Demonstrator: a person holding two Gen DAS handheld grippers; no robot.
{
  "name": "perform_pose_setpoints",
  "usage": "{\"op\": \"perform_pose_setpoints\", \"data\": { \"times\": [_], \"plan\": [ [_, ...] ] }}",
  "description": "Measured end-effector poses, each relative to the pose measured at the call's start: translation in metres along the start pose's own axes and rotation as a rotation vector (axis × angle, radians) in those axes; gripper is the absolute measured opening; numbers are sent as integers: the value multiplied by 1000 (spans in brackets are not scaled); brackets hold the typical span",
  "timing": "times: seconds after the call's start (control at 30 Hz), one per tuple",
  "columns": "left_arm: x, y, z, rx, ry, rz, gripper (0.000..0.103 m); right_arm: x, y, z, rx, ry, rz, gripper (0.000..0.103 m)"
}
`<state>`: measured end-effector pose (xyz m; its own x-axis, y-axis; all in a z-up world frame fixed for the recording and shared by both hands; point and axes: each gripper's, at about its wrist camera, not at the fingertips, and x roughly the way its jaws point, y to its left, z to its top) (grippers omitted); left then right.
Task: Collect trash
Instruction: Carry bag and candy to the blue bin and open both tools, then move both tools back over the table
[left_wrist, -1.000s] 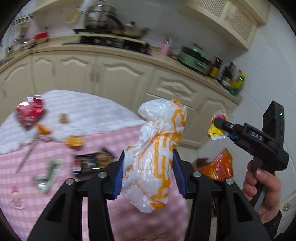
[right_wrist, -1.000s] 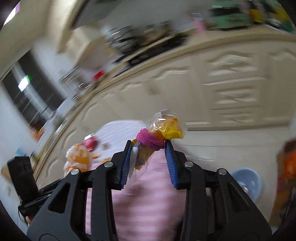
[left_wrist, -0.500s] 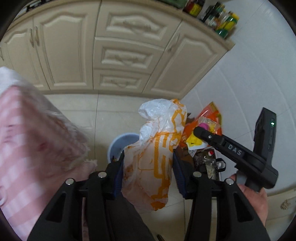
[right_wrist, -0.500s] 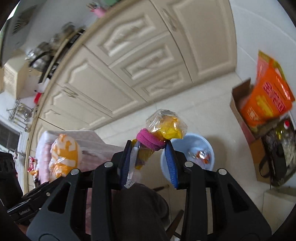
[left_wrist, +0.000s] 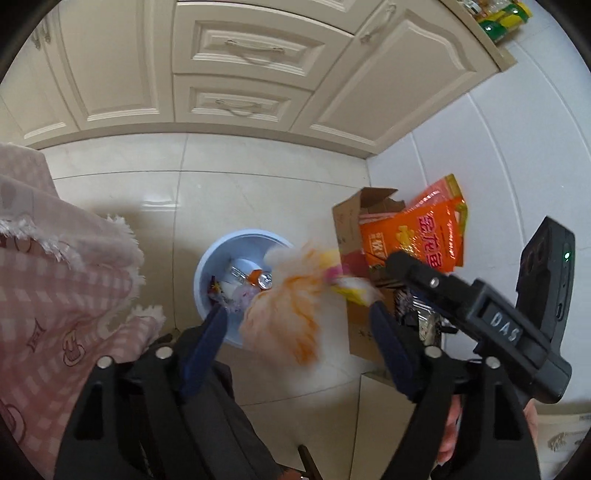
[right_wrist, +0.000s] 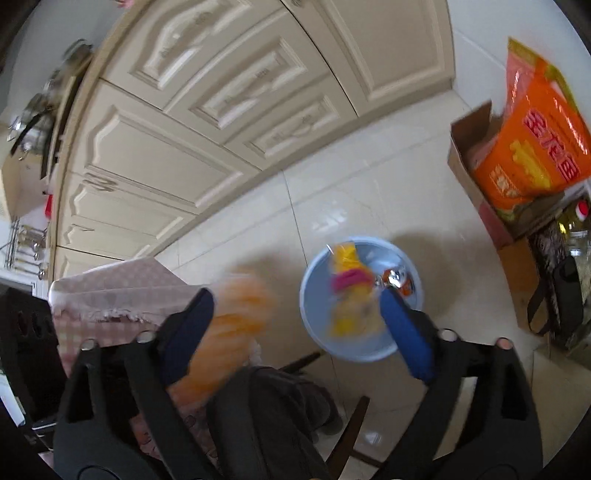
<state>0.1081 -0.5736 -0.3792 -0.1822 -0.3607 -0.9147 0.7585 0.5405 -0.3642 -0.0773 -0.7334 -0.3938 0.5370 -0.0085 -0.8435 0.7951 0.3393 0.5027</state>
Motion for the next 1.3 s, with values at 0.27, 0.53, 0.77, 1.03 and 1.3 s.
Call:
{"op": "perform_pose_setpoints", "data": {
  "times": [0.27,0.53,0.77,1.03,1.3],
  "plan": [
    [-24,-7,-4,29,-56,57,91,-12,-4,-10,22,-44,-18,97],
    [-75,-26,-29,111,-150,39,94,-47,7,-30,15,-113,-28,97],
    [-127,-31,-52,173,-235,5,94,-85,40,-49,-23,-188,-27,97],
    [-210,-10,-87,222,-402,17,94,-128,113,-69,-135,-271,19,97],
    [-306,57,-134,119,-596,66,94,-151,231,-104,-368,-289,168,97]
  ]
}}
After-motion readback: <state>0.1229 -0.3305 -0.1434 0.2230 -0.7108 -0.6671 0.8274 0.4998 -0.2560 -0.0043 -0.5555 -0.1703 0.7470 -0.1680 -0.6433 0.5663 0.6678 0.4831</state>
